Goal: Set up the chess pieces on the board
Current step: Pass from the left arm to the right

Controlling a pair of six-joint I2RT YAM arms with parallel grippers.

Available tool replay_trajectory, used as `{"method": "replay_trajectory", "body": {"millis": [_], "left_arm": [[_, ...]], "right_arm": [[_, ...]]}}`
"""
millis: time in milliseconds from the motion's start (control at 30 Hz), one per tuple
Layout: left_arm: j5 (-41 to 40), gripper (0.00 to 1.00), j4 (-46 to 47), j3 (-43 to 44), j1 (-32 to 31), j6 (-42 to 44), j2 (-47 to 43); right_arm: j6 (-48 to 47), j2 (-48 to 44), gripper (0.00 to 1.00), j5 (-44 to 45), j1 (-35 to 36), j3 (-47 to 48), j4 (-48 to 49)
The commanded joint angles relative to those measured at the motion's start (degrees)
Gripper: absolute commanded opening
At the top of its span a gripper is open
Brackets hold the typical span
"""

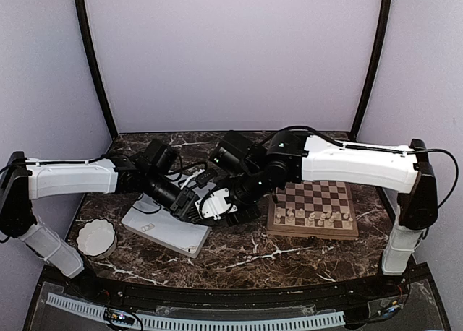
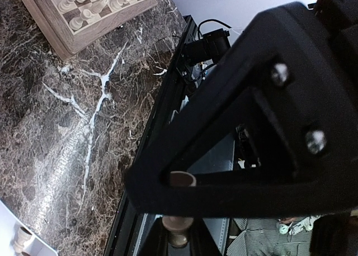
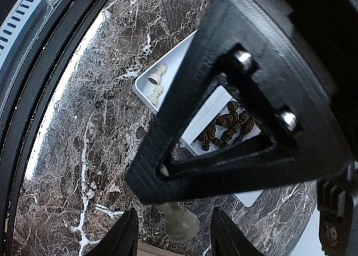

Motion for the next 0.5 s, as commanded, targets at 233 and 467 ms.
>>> {"method": "replay_trajectory", "body": {"millis": [233,467], "left_arm": [[2.6,0.18,-0.5,1.1,0.3,1.0,-0.6],[-7.7,0.41,1.2,-0.8,0.3,2.5,-7.8]], "right_arm": [[-0.6,1.6,0.12,2.3,1.7,1.1,1.0],[7.0,-2.2,0.06,-6.3,-3.4,-1.6,2.9]]}}
